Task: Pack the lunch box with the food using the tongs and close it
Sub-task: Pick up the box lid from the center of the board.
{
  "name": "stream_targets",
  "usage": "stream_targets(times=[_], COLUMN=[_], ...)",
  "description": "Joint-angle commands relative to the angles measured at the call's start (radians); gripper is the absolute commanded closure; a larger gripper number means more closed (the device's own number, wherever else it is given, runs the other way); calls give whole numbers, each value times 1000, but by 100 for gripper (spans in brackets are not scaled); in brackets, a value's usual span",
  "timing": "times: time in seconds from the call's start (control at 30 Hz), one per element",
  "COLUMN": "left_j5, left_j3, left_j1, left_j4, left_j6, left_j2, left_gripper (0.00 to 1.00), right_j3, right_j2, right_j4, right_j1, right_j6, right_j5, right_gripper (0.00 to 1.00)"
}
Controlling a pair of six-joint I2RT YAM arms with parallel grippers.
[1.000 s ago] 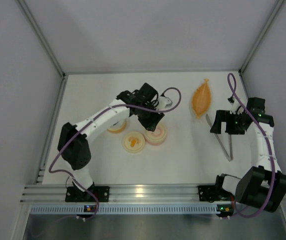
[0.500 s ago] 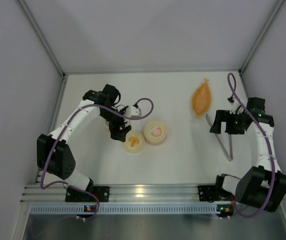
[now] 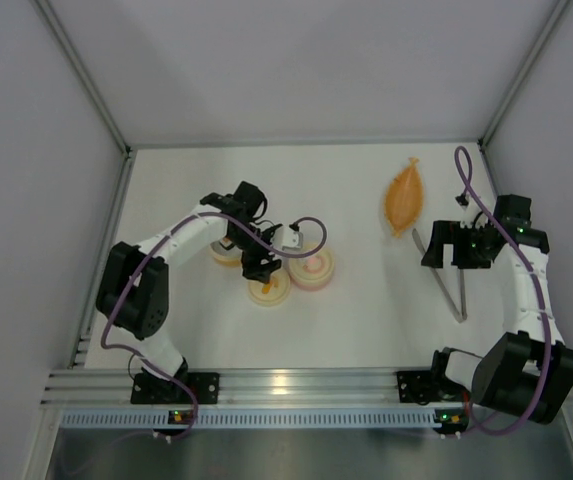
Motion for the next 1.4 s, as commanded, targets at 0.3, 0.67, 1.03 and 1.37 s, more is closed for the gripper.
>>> stream_targets(times=[0.3, 0.67, 1.03, 1.37], left_j5=[-53, -112, -189, -634], left_j3=[-81, -190, -182, 119], left_j1=[-44, -84, -92, -75], left_j4=[115, 199, 65, -144], left_j6=[78, 25, -297, -1099], left_j2=[51, -9, -257, -250], left_gripper=[34, 68, 100, 100], right_j3=[24, 13, 50, 53], right_j2=[21, -4, -55, -45], right_j4=[18, 13, -38, -31], right_j1=[14, 14, 14, 14], right_j6=[-25, -25, -35, -4], right_j5=[-18, -24, -21, -55], right_gripper=[1, 1, 1, 1])
